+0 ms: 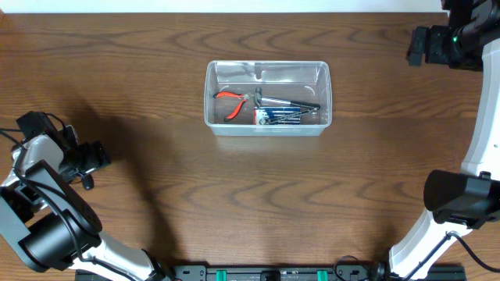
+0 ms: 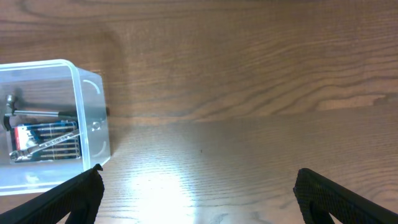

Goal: Pack container
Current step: 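Grasp the yellow-handled screwdriver with the left gripper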

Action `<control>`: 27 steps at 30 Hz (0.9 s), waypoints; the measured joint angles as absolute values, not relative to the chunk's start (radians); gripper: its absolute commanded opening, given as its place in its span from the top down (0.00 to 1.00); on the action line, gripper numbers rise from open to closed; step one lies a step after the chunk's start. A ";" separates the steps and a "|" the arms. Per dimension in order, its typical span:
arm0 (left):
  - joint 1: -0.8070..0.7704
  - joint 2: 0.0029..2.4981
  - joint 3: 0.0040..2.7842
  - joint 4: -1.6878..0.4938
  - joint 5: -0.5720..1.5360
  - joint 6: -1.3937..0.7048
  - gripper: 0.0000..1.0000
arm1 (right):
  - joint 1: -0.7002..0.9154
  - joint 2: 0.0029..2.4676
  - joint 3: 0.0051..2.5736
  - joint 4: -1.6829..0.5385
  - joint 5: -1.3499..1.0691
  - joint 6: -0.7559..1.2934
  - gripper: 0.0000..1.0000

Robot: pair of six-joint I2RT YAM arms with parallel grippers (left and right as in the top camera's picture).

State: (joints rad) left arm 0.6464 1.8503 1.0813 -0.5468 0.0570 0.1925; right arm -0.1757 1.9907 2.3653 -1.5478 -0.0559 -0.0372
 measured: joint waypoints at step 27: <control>0.648 1.876 1.104 -0.533 0.094 0.215 0.41 | -0.176 1.991 2.365 -1.575 -0.056 -0.037 0.01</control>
State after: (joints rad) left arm 0.6479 1.8759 1.1038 -0.5331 0.0937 0.2146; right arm -0.1757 1.9907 2.3653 -1.5753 -0.0559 -0.0372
